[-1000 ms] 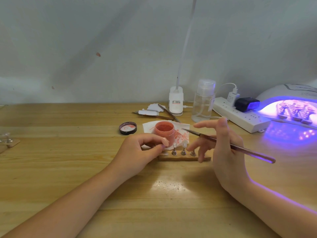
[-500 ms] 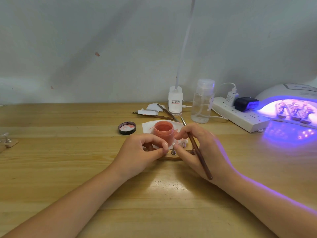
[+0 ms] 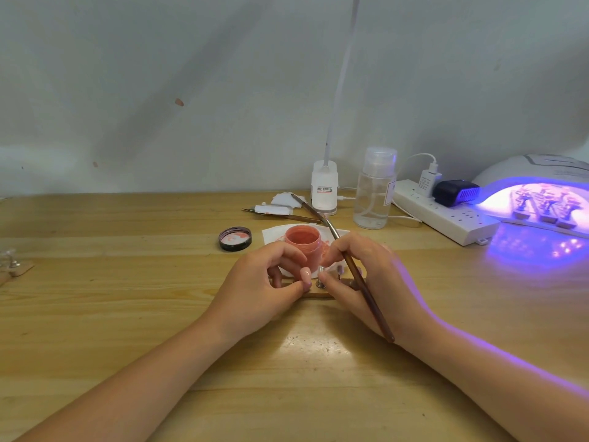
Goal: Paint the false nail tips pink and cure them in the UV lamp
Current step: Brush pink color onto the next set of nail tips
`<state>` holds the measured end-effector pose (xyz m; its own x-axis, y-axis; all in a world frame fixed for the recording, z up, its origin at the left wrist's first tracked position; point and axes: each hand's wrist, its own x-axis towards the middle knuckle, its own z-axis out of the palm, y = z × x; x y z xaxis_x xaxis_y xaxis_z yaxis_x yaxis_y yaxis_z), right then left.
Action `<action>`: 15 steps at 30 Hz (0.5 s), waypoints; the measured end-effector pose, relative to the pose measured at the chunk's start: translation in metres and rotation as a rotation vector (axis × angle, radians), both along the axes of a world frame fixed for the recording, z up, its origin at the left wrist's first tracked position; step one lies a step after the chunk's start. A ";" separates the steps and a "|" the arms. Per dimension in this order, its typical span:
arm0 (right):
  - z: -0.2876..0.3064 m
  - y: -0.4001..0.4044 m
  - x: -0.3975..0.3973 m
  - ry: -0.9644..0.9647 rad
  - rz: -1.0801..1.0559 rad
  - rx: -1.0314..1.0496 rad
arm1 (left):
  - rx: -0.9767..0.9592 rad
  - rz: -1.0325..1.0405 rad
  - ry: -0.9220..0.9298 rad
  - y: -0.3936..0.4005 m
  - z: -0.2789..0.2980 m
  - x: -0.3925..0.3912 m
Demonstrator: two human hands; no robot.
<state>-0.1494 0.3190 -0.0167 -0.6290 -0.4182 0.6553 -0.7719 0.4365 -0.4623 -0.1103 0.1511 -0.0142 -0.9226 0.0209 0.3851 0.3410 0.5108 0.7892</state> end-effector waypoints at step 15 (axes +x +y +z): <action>0.003 0.002 0.011 0.067 -0.001 -0.162 | -0.042 0.074 0.078 -0.002 -0.001 0.004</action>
<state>-0.1381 0.3212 -0.0140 -0.5822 -0.3034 0.7543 -0.8028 0.3613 -0.4743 -0.1060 0.1494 -0.0151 -0.8896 -0.0286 0.4559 0.3606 0.5686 0.7393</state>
